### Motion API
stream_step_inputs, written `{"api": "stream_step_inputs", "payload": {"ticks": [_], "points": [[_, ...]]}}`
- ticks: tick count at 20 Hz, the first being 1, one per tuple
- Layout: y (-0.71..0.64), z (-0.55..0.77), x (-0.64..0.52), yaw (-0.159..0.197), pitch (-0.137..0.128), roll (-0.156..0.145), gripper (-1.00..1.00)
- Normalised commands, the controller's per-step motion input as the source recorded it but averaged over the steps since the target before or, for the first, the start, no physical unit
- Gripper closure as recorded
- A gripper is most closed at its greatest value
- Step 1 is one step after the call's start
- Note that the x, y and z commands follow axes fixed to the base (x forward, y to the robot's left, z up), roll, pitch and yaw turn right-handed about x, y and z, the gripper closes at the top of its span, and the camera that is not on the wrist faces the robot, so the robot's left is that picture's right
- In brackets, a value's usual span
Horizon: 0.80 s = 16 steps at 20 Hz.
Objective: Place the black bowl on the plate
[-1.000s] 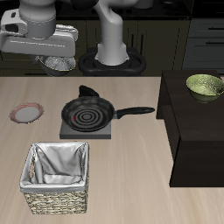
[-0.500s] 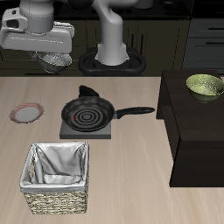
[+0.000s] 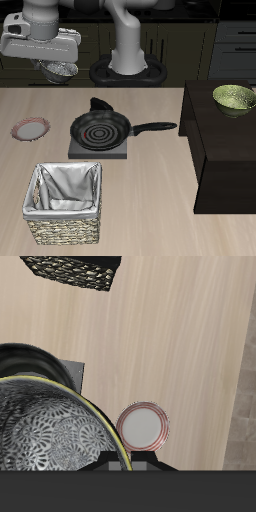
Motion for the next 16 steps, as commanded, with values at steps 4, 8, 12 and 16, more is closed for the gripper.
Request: {"api": "stream_step_inputs", "payload": {"ticks": [4,8,12,16], "points": [[-0.15,-0.14,-0.26,-0.013,-0.002,-0.026,1.00],[-0.15,-0.06,-0.21,-0.019,-0.007,-0.036,1.00],[-0.10,-0.01,-0.26,0.005,-0.078,-0.038,1.00],[-0.14,-0.04,-0.09,-0.035,-0.017,-0.060,1.00]]}}
